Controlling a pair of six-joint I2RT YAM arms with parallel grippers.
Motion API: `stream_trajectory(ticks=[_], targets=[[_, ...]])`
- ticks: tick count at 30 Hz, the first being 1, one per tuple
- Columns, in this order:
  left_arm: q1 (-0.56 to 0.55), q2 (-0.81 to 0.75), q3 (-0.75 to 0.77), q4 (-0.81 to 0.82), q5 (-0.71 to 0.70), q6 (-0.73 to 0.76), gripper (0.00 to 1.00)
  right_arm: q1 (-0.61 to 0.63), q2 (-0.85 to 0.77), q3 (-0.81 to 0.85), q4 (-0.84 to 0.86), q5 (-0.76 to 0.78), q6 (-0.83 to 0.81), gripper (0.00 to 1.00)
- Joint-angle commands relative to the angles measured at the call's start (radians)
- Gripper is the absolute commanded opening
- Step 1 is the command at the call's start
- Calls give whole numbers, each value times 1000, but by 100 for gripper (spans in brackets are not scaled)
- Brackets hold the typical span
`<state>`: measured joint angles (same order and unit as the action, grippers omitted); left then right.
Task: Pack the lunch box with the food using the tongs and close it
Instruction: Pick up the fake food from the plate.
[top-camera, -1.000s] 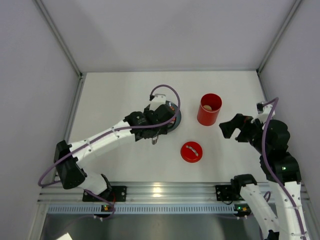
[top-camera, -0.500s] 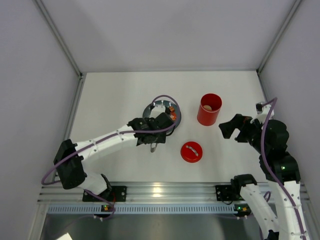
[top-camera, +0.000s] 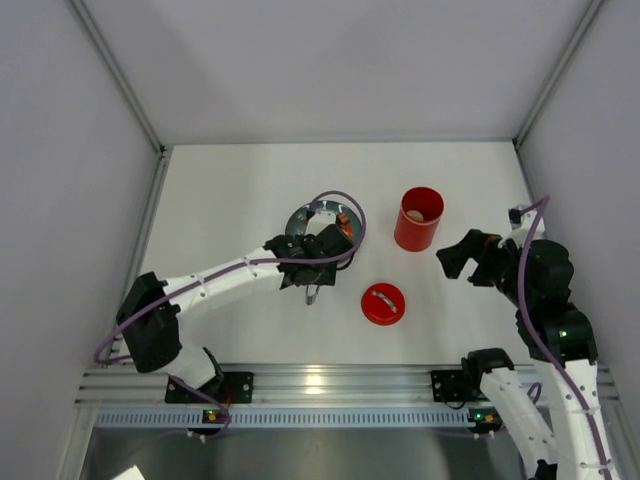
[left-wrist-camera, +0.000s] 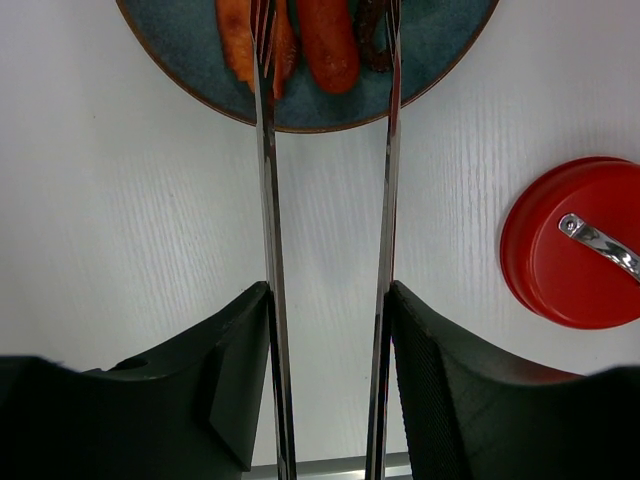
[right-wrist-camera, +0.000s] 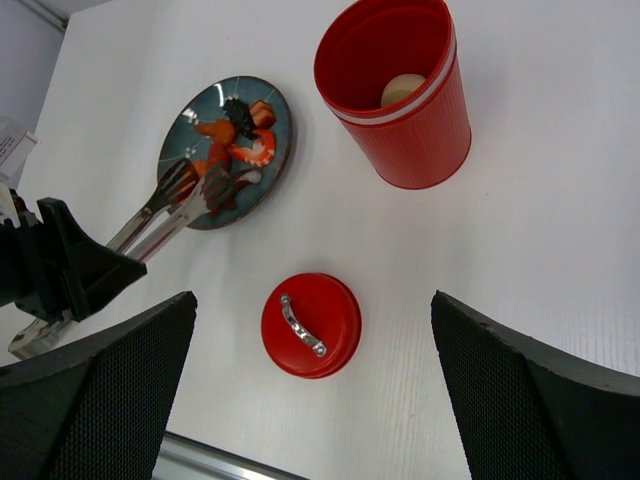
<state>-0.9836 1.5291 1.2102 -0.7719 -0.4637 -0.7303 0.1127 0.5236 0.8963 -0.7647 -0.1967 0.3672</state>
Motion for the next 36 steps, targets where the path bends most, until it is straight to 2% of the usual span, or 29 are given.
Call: stream_trajectory(ticks=[1,10,23,36], targets=[[23,-6,25,49,3,2,54,-10,-10,0,34,-1,-2,100],[75,-6,9,82,69,19,49,-8,-11,-10,36,0,-2,100],[106,62,64,57,145,71,48,-10,-14,-16,36,5,-1,100],[112,13,52,0,117,68,47,-10,-14,-17,38,3,1,100]])
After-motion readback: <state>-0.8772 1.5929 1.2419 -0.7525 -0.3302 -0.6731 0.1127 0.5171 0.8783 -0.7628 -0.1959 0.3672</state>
